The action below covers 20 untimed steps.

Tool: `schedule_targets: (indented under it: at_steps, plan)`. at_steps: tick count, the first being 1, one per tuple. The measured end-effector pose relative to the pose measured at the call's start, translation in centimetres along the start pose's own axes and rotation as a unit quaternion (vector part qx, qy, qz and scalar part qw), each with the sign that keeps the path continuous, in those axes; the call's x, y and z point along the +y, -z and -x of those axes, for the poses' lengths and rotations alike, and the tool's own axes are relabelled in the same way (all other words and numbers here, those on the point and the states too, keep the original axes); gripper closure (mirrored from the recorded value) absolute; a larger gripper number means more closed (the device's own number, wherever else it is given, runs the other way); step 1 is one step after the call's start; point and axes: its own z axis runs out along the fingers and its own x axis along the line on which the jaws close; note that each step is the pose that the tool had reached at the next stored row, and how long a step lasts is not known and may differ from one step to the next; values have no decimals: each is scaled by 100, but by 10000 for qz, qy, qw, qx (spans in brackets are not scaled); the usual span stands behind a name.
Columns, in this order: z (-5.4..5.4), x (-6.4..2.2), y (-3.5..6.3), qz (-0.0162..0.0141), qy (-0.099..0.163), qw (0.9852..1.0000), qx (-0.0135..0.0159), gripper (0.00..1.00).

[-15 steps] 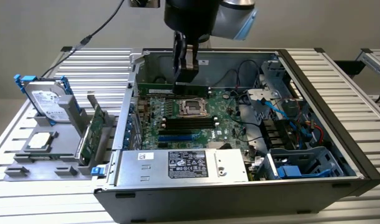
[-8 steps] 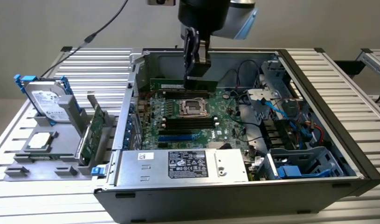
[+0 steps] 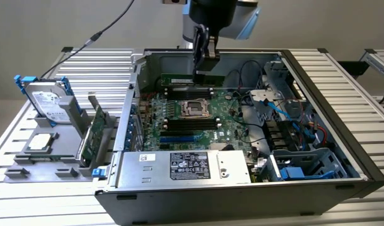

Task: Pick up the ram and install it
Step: 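Pick up the ram and move it above insertion slot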

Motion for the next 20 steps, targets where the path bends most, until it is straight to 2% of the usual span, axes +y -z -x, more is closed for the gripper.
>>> schedule_targets:
  at_steps: [4,5,6,7,10,11,13,16,20]
  plan:
    - [168,-37,-48,-1,0,10000,0,86]
    - [207,-41,-58,-6,0,10000,0,86]
    - [233,-42,-64,-24,0,10000,1,86]
    - [246,-43,-71,-63,1,10000,3,86]
    - [250,-44,-86,-220,1,9998,11,86]
    - [250,-44,-97,-259,-1,9997,11,86]
    - [251,-40,-126,-301,-3,9995,13,86]
    - [274,-47,-178,-307,-3,9995,8,86]
    - [356,-58,-243,-307,-2,9995,-2,86]
